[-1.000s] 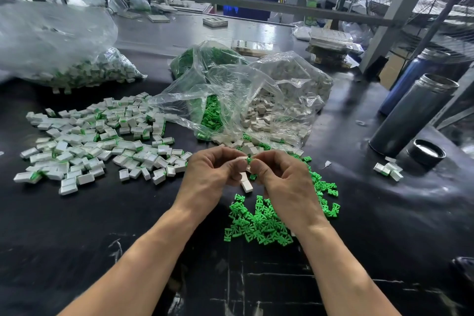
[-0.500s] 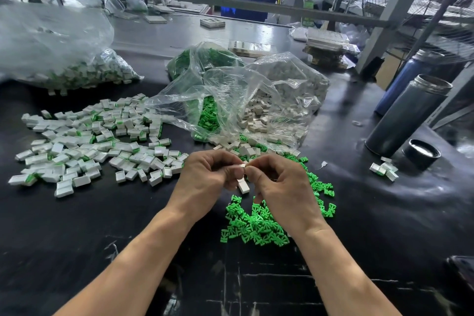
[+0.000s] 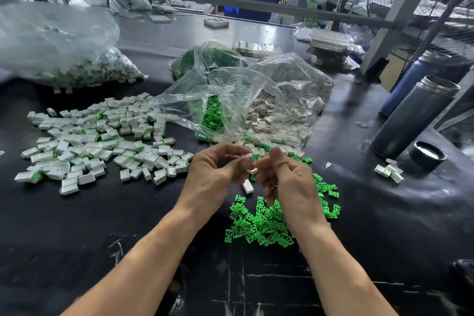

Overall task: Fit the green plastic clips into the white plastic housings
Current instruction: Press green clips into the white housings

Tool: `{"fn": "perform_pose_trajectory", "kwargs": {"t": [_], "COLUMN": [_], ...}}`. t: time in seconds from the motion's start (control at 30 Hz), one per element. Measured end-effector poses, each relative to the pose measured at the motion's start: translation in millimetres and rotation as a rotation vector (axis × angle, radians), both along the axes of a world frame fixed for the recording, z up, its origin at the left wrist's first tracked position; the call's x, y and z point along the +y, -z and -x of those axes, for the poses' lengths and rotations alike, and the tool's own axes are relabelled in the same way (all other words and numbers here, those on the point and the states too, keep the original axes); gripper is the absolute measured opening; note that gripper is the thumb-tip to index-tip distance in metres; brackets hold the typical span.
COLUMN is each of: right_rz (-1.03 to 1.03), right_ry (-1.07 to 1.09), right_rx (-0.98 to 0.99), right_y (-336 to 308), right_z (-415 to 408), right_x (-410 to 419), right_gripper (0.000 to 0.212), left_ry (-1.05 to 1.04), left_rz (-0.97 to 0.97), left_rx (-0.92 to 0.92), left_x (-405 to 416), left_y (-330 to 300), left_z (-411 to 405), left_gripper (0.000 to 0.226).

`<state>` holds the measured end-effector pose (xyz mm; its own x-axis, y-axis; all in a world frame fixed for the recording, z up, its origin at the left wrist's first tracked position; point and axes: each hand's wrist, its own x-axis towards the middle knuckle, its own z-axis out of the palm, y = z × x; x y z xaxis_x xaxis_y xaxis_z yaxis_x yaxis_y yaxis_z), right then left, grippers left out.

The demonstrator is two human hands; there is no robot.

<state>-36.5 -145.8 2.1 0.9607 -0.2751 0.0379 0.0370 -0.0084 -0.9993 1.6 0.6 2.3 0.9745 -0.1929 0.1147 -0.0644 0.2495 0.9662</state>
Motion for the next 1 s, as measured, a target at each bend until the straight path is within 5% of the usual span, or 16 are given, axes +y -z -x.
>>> {"fn": "perform_pose_trajectory", "kwargs": {"t": [0.2, 0.43, 0.77, 1.0], "right_rz": [0.008, 0.083, -0.067, -0.007], "right_ry": [-0.111, -0.065, -0.073, -0.065], "right_rx": [0.047, 0.000, -0.084, -0.057], "right_y": [-1, -5, -7, -7], "right_z": [3, 6, 6, 9], "right_x": [11, 15, 20, 22], "right_gripper": [0.077, 0.069, 0.063, 0.062], "left_ry": [0.097, 0.155, 0.200, 0.113], "left_rz": [0.052, -0.067, 0.173, 0.030], "left_rx": [-0.025, -0.075, 0.010, -0.089], "left_x": [-9, -12, -14, -13], "left_y": [2, 2, -9, -1], "left_z": [8, 12, 19, 14], "left_gripper": [0.008, 0.009, 0.012, 0.015]}}
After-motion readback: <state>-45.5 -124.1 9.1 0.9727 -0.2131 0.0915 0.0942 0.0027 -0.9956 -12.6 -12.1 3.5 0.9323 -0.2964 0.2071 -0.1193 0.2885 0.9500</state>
